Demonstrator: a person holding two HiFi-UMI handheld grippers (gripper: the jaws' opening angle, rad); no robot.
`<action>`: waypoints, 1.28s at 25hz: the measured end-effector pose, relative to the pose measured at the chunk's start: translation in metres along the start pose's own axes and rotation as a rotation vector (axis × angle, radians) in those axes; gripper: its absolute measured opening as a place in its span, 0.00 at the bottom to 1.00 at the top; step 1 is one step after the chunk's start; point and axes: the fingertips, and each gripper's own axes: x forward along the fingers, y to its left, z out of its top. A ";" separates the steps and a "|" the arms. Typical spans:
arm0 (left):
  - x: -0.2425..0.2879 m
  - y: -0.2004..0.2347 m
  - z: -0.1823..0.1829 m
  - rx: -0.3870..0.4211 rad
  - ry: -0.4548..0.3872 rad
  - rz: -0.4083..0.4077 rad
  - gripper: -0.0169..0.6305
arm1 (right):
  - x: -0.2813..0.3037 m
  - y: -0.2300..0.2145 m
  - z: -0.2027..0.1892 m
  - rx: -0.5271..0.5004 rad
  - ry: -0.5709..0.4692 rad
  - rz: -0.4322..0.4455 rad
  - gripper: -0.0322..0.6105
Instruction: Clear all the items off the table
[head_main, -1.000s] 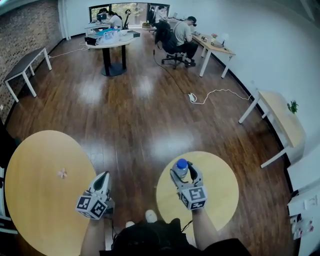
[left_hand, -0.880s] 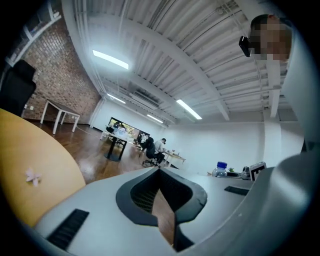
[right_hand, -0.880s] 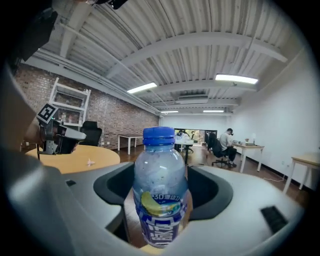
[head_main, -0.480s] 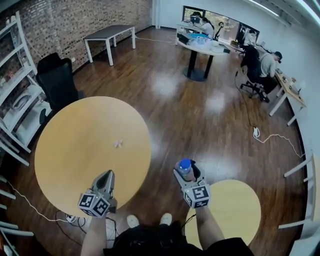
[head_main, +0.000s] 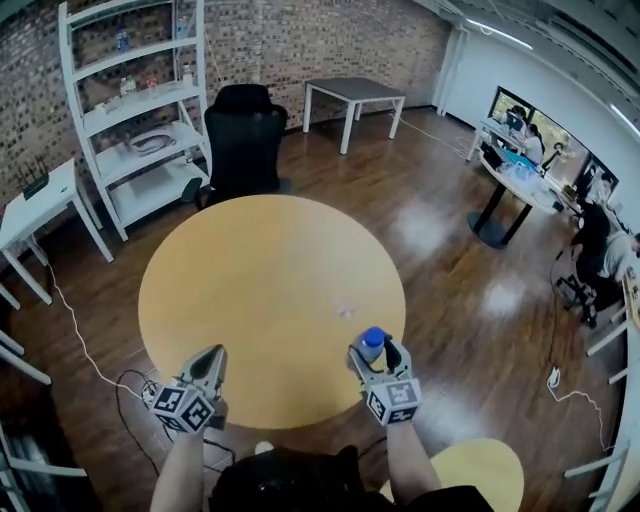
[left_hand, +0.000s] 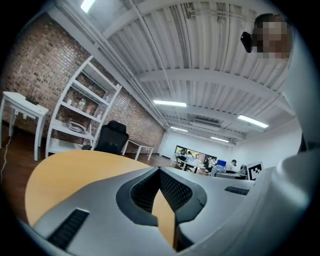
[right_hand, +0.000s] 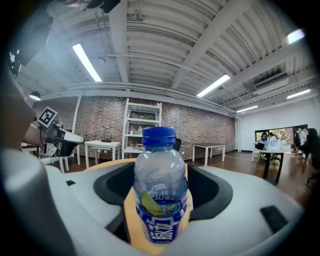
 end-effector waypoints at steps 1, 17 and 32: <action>-0.011 0.017 0.007 0.004 -0.014 0.032 0.03 | 0.017 0.014 0.003 -0.004 -0.002 0.031 0.58; -0.145 0.132 0.047 0.056 -0.121 0.477 0.03 | 0.192 0.204 0.036 -0.059 0.018 0.512 0.58; -0.168 0.149 -0.002 -0.052 -0.029 0.673 0.03 | 0.258 0.254 -0.023 -0.134 0.130 0.651 0.58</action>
